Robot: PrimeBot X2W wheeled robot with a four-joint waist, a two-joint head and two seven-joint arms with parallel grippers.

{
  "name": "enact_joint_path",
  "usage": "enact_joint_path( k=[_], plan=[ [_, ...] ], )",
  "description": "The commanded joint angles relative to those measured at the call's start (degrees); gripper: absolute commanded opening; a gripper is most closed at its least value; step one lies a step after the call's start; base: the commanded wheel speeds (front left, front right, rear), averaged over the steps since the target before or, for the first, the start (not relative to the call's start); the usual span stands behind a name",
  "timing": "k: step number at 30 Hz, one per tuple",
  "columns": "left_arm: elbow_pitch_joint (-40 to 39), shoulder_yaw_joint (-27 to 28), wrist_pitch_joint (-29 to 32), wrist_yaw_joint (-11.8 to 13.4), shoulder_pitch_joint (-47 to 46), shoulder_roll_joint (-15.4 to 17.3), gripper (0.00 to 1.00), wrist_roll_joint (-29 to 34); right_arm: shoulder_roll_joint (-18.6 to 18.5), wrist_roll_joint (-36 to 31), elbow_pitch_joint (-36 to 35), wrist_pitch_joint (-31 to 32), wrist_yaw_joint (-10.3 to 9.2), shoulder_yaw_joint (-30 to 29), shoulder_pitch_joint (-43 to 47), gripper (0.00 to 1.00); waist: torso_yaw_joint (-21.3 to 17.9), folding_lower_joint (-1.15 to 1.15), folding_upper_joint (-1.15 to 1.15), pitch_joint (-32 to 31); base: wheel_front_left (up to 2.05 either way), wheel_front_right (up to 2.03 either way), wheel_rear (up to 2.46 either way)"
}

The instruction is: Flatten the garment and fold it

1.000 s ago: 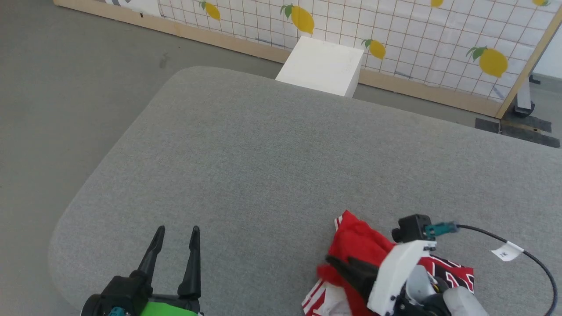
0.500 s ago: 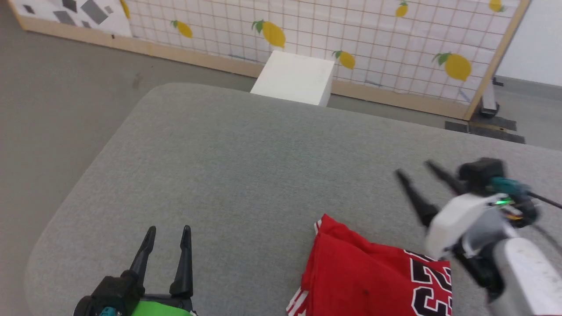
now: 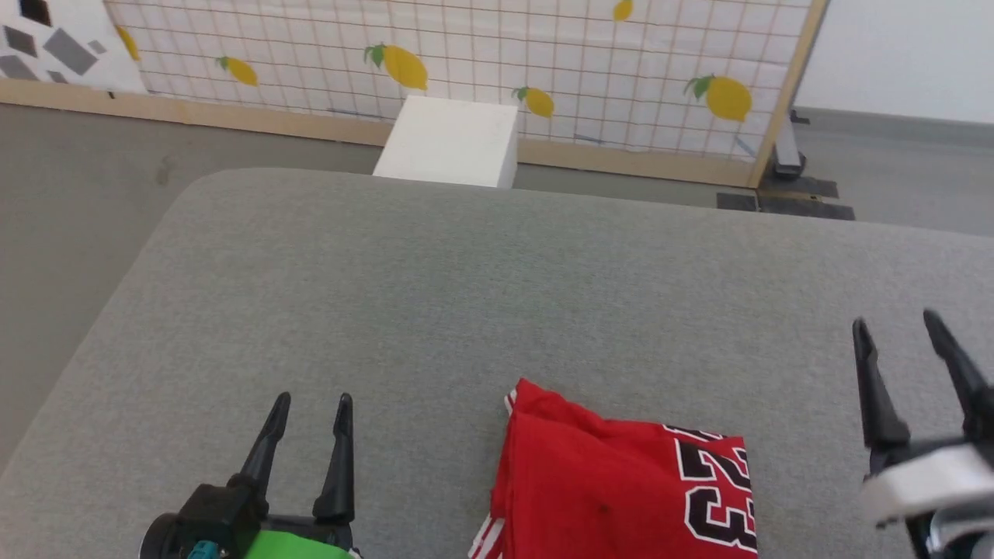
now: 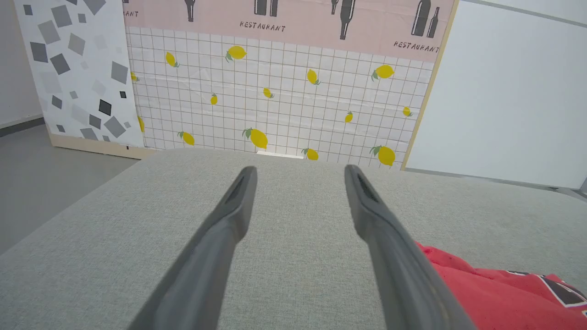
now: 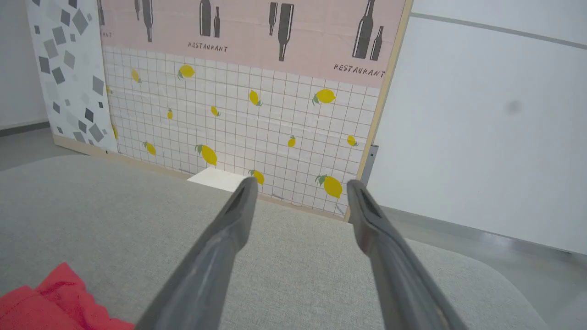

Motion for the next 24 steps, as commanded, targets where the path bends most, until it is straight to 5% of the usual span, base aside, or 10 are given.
enact_joint_path(
  k=[1,8,19,23,24],
  plan=[
    [-0.2,0.0,-0.2,-0.4,-0.9,-0.2,1.0,0.3,1.6,-0.8,-1.4,-0.7,-0.08,-0.7,1.9,1.0,-0.8,0.0,0.0,0.8,0.0,0.0,0.0],
    [-1.0,-0.7,-0.2,-0.4,-1.1,-0.2,1.0,0.9,6.6,-2.9,-4.2,-4.2,-0.08,-2.3,8.4,1.0,-1.1,0.0,0.0,2.0,0.0,0.0,0.0],
    [-1.2,-2.0,-0.2,-0.4,-0.8,-0.2,1.0,1.8,8.2,-2.0,-2.0,-5.3,-0.08,-2.9,9.5,1.0,-0.5,0.0,0.0,2.0,0.0,0.0,0.0],
    [-1.2,-2.2,-0.2,-0.4,-0.9,-0.3,1.0,1.7,7.6,0.3,-2.2,-1.5,-0.08,-1.9,9.5,1.0,-0.3,0.0,0.0,2.3,0.0,0.0,0.0],
    [-1.1,-2.5,-0.2,-0.4,-1.1,-0.3,1.0,1.6,5.0,5.8,-2.3,5.3,-0.08,0.5,9.6,1.0,-0.1,0.0,0.0,2.9,0.0,0.0,0.0]
  ],
)
